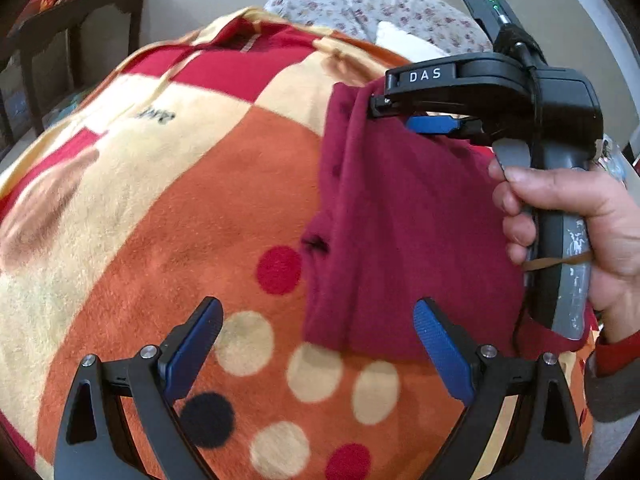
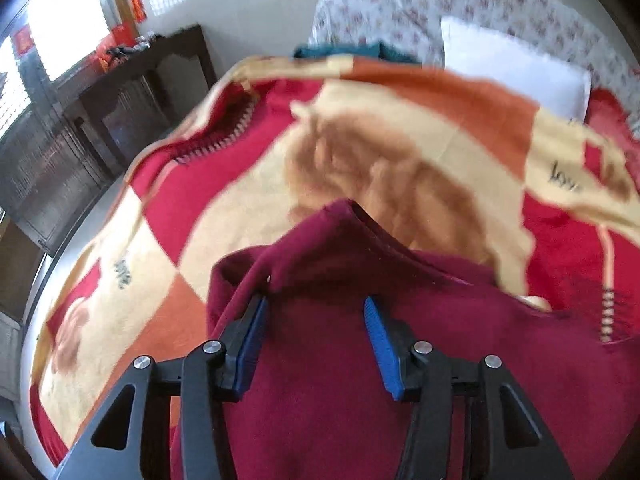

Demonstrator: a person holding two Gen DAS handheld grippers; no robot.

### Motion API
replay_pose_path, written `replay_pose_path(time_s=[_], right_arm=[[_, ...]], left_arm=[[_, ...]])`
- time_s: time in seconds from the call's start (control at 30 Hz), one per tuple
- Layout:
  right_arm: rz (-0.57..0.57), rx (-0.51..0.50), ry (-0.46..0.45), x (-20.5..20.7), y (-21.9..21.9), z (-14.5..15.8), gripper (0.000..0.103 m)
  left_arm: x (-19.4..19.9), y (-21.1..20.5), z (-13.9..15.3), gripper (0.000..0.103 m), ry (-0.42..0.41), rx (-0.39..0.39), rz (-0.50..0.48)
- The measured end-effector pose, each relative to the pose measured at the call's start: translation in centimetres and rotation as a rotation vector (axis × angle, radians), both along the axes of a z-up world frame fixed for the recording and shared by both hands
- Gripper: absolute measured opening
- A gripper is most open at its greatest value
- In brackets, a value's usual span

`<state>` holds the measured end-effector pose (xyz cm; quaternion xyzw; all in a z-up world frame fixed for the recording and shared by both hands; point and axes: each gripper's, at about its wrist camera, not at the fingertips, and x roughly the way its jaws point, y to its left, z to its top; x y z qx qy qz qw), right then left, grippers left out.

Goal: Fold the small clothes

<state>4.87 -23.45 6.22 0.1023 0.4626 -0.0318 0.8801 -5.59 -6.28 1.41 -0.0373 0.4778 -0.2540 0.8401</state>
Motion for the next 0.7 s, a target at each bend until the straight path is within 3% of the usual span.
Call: replay_pose_path(time_s=[0.1, 0.2, 0.23, 0.47, 0.5, 0.57, 0.63, 0.67, 0.7], right_arm=[[-0.019, 0.068, -0.01, -0.6, -0.2, 1.5, 0.058], [0.022, 0.091, -0.025, -0.8, 1.1, 2.5, 0.082], [0.037, 0.088, -0.021, -0.8, 1.8, 2.5, 0.083], [0.131, -0.18, 0.116, 1.9, 6.7, -1.0, 0.088], [0.139, -0.219, 0.102, 1.8, 6.9, -1.2, 0.086], [0.127, -0.273, 0.075, 1.3, 6.7, -0.8, 0.06], [0.135, -0.204, 0.038, 0.1, 5.2, 0.2, 0.027], [0.138, -0.159, 0.023, -0.6, 4.5, 0.8, 0.019], [0.139, -0.117, -0.004, -1.6, 3.7, 1.7, 0.018]], left_arm=[[0.8, 0.1, -0.9, 0.096, 0.025, -0.015, 0.012], [0.9, -0.3, -0.9, 0.096, 0.008, -0.015, 0.011], [0.9, -0.4, -0.9, 0.096, 0.007, -0.016, 0.005], [1.4, -0.3, -1.4, 0.099, 0.015, -0.069, 0.028], [1.5, -0.3, -1.4, 0.099, 0.009, -0.072, 0.032], [1.5, -0.5, -1.4, 0.099, -0.014, -0.069, 0.03], [1.3, -1.0, -1.1, 0.095, -0.043, -0.083, -0.001], [1.1, -1.3, -1.0, 0.07, -0.044, -0.109, -0.032], [1.0, -1.4, -0.9, 0.039, -0.025, -0.13, -0.061]])
